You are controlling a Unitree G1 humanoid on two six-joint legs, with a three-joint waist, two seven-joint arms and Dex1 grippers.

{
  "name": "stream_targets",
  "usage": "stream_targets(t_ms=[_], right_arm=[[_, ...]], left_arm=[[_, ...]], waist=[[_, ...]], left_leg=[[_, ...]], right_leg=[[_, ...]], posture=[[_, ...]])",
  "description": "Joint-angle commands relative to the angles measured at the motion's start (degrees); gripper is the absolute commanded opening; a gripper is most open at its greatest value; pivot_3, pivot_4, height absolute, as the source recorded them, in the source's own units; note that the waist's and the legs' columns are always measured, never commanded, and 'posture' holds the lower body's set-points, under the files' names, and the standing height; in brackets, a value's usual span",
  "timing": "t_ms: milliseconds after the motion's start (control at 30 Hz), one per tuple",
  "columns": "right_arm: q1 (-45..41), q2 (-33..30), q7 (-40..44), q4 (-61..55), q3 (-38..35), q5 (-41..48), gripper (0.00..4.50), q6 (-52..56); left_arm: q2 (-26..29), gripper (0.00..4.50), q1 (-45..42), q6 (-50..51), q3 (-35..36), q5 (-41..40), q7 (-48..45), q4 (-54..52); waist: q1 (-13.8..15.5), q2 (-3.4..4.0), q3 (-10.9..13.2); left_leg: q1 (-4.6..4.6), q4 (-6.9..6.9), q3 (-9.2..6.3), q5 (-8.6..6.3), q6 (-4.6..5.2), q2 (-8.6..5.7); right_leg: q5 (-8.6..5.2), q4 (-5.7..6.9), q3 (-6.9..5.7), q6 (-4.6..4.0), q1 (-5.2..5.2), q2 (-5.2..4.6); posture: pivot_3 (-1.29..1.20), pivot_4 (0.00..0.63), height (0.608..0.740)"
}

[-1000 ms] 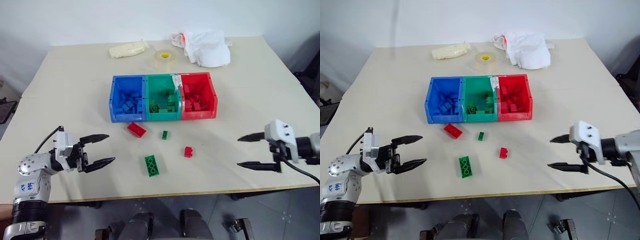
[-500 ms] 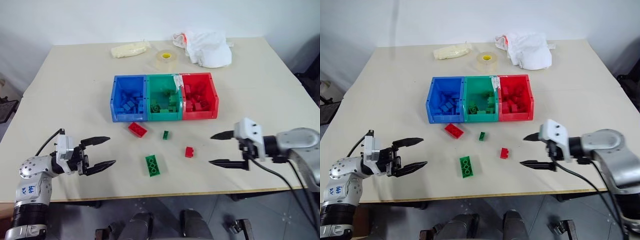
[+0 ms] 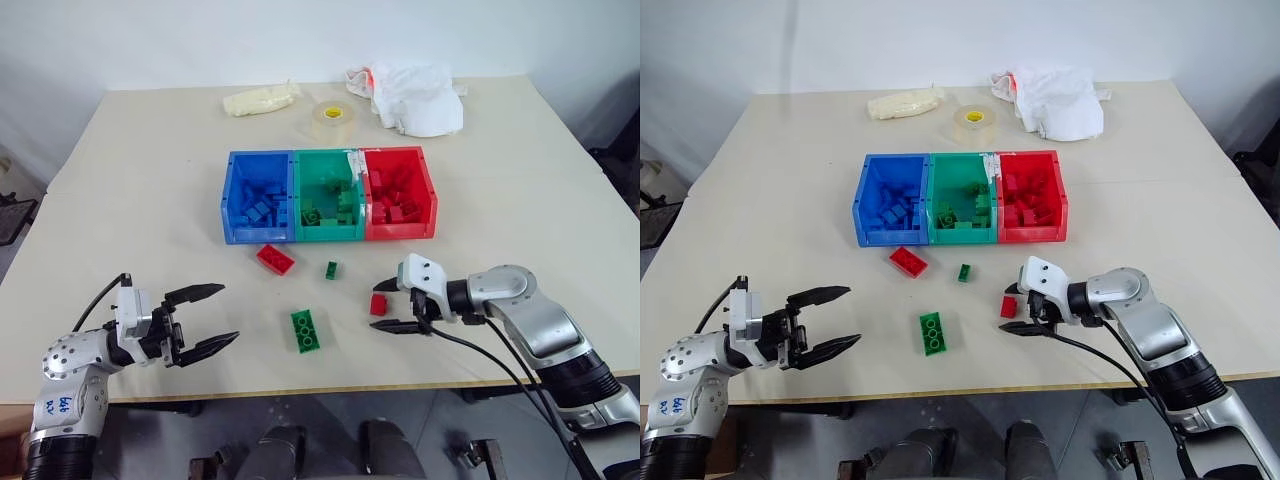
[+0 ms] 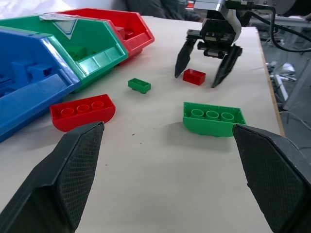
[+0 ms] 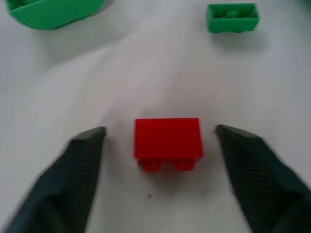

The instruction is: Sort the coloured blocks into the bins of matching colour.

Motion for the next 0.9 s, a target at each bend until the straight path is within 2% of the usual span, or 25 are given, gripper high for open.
stream_targets(t_ms=[33, 100, 133, 233, 400, 533, 600, 667, 733, 900], right_arm=[[-0.21, 0.58, 0.36, -0.8, -0.57, 0.76, 2.23, 0.15], [-0.31, 0.46, 0.23, -1.15, -1.26, 1.05, 1.6, 0.05], [-0.42, 0.42, 0.17, -1.23, -1.53, 1.14, 1.46, -0.11], [-2.4, 0.96, -1.26, -0.88, -3.54, 1.83, 1.47, 0.22], [-10.58, 2.55, -3.05, 4.55, -8.12, 3.38, 1.47, -1.08], [-18.11, 3.71, -4.84, 13.97, -9.26, 1.25, 1.47, -4.01], [-23.32, 4.23, -6.42, 22.68, -8.9, -1.71, 1.47, -8.5], [-28.79, 5.37, -8.18, 32.2, -8.85, -3.73, 2.22, -10.64], [-32.49, 6.21, -9.92, 39.84, -8.26, -6.21, 2.72, -14.82], [-36.9, 8.0, -9.51, 48.79, -7.75, -9.01, 4.43, -21.53]], left_arm=[[0.42, 4.5, 0.7, -0.2, 1.95, -1.57, 0.48, -1.58], [0.46, 4.5, 0.61, -0.18, 1.94, -1.58, 0.59, -1.55], [0.47, 4.5, 0.5, -0.2, 1.91, -1.55, 0.64, -1.46], [0.51, 4.5, 0.03, -0.29, 1.85, -1.47, 0.7, -1.07], [0.64, 4.5, -1.95, -0.45, 1.34, -1.09, 0.35, 0.74], [0.31, 4.5, -3.74, -0.75, 0.57, -0.64, -0.02, 2.19], [-0.03, 4.5, -4.55, -0.96, 0.1, -0.45, -0.2, 2.81], [-0.32, 4.5, -5.23, -1.17, -0.34, -0.19, -0.26, 3.38], [-0.48, 4.5, -5.74, -1.39, -0.6, -0.1, -0.41, 3.83], [-0.59, 4.5, -6.53, -1.95, -0.85, -0.03, -0.56, 4.61]], waist=[[0.06, 0.0, 0.0], [0.08, 0.0, 0.0], [0.08, 0.0, 0.0], [0.06, 0.0, 0.0], [0.03, 0.03, 0.02], [0.01, 0.03, 0.02], [-0.03, 0.03, 0.02], [-0.16, 0.03, 0.02], [-0.52, 0.04, 0.03], [-1.58, 0.05, 0.03]], left_leg=[[0.0, 0.0, 0.0, 0.0, 0.0, 0.0], [-0.01, 0.0, 0.0, 0.0, 0.0, 0.0], [-0.01, -0.01, 0.0, 0.0, 0.0, -0.01], [-0.02, -0.02, 0.0, 0.0, 0.0, -0.01], [-0.02, -0.01, 0.02, 0.01, -0.01, 0.0], [-0.02, -0.02, -0.01, 0.0, 0.0, -0.01], [-0.03, -0.06, 0.0, -0.01, 0.01, -0.02], [-0.05, -0.07, 0.02, -0.01, 0.01, -0.04], [-0.05, -0.07, 0.03, 0.0, 0.01, -0.03], [-0.05, -0.14, -0.02, -0.01, 0.0, -0.02]], right_leg=[[0.0, 0.0, 0.0, 0.0, 0.0, 0.0], [0.0, -0.01, 0.0, 0.0, 0.0, -0.01], [0.0, -0.02, 0.0, 0.0, 0.0, -0.01], [0.0, -0.03, 0.0, 0.0, -0.01, -0.01], [0.0, -0.01, 0.01, -0.01, -0.03, 0.0], [0.01, -0.03, -0.02, -0.01, -0.02, -0.01], [0.01, -0.04, -0.03, -0.01, -0.04, -0.02], [0.01, -0.03, -0.03, -0.01, -0.1, -0.03], [0.01, 0.0, -0.02, -0.01, -0.11, -0.02], [0.01, 0.03, -0.1, -0.01, -0.13, -0.03]], posture=[[0.0, 0.15, 0.74], [0.0, 0.15, 0.74], [0.0, 0.15, 0.74], [0.0, 0.15, 0.74], [0.0, 0.15, 0.74], [0.0, 0.15, 0.74], [0.0, 0.15, 0.74], [0.0, 0.15, 0.74], [0.0, 0.15, 0.74], [0.0, 0.15, 0.74]])
